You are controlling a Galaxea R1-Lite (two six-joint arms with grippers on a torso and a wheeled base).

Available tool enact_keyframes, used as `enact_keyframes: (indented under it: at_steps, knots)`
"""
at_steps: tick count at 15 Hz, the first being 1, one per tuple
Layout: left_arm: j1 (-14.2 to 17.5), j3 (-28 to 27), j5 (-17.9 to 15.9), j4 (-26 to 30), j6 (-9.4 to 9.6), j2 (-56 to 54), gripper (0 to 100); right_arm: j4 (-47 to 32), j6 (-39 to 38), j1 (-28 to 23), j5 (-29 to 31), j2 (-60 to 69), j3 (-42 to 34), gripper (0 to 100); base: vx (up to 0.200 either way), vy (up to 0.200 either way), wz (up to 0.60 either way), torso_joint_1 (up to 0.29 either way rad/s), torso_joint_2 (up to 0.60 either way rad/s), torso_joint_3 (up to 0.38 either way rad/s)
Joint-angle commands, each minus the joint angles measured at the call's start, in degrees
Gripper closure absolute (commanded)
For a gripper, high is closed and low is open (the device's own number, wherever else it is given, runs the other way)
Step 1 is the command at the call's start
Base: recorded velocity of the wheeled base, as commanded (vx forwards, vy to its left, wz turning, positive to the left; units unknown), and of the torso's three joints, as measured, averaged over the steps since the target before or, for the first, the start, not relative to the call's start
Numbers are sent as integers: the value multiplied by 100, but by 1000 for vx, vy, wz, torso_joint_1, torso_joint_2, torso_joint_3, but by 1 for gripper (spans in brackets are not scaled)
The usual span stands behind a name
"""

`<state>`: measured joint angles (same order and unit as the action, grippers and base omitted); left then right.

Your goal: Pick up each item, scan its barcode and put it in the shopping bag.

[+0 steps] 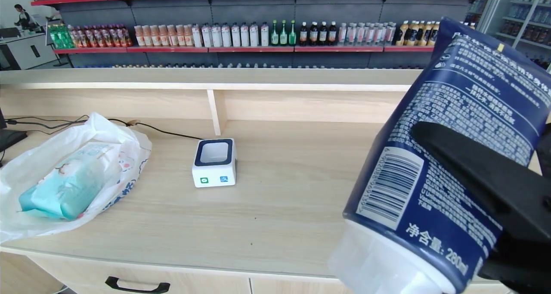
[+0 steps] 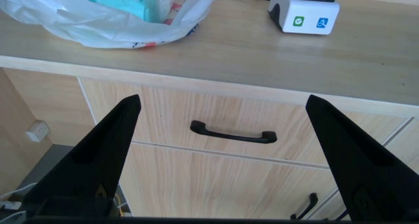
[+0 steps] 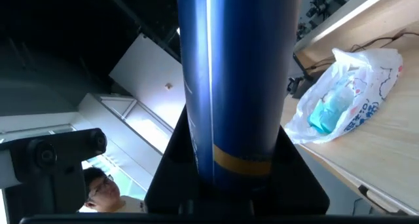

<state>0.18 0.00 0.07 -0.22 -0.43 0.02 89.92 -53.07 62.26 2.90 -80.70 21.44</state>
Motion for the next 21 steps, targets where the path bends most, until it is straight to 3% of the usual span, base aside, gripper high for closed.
enact_keyframes:
  at_steps: [1,16,21]
  knots:
    - [-1,0,1,-4,-1,-2,0,8,-55,23,0,-16,79,100,0,0,0,0,0,0]
    - [-1,0,1,-4,-1,-2,0,8,-20,190,0,11,387,100,0,0,0,0,0,0]
    - [-9,0,1,-4,-1,-2,0,8,631,146,17,-200,624,100,0,0,0,0,0,0]
